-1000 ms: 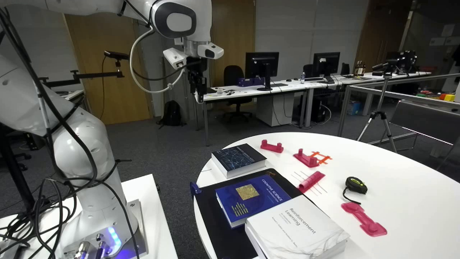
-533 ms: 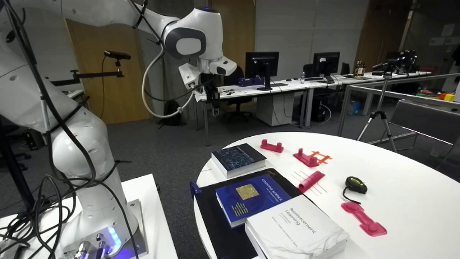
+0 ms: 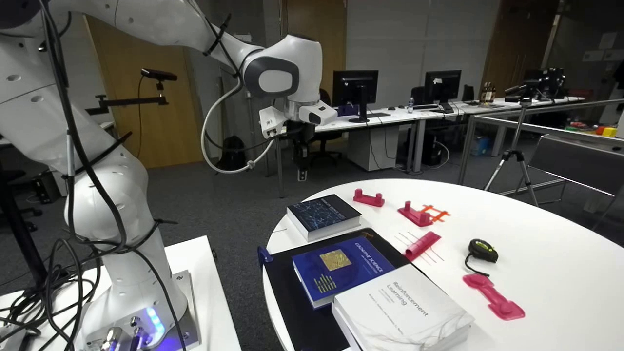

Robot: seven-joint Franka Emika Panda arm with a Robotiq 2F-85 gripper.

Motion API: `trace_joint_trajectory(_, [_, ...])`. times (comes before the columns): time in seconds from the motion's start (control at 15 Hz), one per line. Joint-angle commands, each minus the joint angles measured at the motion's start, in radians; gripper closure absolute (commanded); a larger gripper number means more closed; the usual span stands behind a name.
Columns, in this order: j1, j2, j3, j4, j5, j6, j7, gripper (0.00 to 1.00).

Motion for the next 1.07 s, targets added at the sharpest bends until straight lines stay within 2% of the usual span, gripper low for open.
trace_joint_trajectory(0.0, [0.002,0.002,-0.029,0.099,0.049,-0.189,-0.007,0.0])
trace_joint_trajectory(0.07, [-0.011,0.0,-0.008,0.029,0.015,-0.084,-0.003,0.0])
trace_joint_trajectory(0.27, [-0.011,0.0,-0.012,0.08,0.032,-0.158,-0.003,0.0])
trace_joint_trajectory(0.53, [-0.011,0.0,-0.012,0.083,0.033,-0.159,-0.003,0.0])
trace_joint_trajectory(0.73, [-0.021,0.003,-0.002,0.04,-0.006,-0.112,0.004,0.0])
trace_joint_trajectory(1.0, [-0.065,0.009,0.005,-0.065,-0.243,0.007,-0.022,0.0])
